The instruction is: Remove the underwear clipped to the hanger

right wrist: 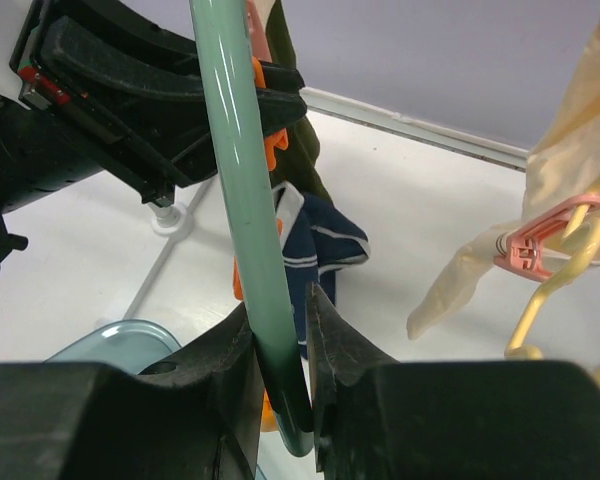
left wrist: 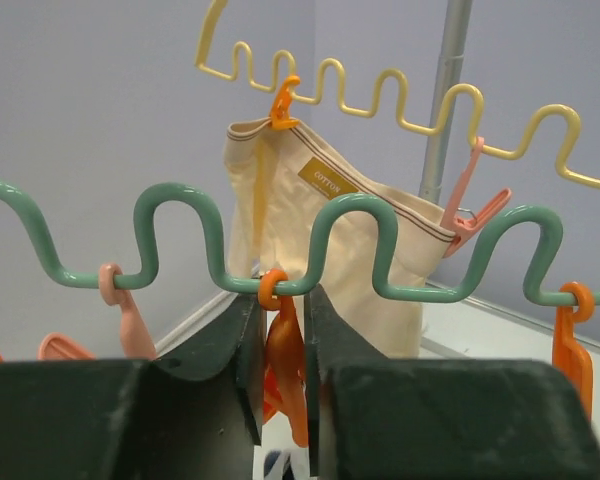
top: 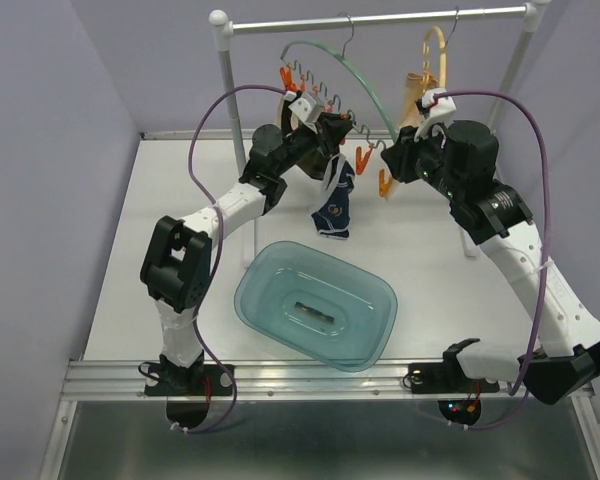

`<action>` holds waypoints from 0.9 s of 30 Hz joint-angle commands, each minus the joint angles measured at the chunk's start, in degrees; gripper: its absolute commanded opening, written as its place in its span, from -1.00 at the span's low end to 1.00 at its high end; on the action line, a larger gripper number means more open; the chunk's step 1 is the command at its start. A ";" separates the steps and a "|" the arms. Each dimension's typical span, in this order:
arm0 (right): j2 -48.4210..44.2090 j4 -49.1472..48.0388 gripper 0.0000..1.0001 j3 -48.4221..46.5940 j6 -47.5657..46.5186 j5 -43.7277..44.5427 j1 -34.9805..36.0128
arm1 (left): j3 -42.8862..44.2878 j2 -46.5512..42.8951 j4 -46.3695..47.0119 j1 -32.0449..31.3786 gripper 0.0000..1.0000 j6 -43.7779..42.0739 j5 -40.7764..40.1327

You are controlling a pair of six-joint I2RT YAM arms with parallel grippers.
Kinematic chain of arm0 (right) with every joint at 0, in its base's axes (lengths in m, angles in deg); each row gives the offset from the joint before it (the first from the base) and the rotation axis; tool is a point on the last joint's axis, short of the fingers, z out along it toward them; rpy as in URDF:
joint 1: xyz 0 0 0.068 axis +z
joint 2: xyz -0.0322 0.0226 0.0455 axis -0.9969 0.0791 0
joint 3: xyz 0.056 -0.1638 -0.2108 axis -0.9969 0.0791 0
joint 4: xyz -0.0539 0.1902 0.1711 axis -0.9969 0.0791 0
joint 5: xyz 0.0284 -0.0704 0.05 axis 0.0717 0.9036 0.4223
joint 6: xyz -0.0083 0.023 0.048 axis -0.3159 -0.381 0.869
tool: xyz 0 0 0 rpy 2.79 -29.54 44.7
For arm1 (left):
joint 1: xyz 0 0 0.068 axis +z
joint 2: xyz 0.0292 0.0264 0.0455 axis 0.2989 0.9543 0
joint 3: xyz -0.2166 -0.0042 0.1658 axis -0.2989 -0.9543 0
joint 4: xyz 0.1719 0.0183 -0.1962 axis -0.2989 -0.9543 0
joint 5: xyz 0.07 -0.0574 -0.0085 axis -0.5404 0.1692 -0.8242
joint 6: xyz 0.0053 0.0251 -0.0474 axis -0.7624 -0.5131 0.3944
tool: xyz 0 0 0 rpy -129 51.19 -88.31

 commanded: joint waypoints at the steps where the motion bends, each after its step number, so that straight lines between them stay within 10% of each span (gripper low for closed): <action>1: -0.89 -3.22 -0.51 1.28 1.35 0.97 -1.04 | 2.13 -1.15 2.72 0.50 -0.83 0.20 1.58; 5: -0.72 -3.30 -0.51 1.28 1.35 0.97 -1.13 | 1.34 -2.12 2.37 0.77 -0.93 0.11 1.41; 11: -0.71 -3.39 -0.42 1.01 0.65 0.97 -1.40 | -2.52 -6.94 1.85 0.77 0.66 -0.59 -0.35; 27: -3.08 -4.27 0.39 -0.13 -3.92 -5.88 -1.40 | -21.77 -29.00 -13.79 0.77 0.75 -8.59 -7.63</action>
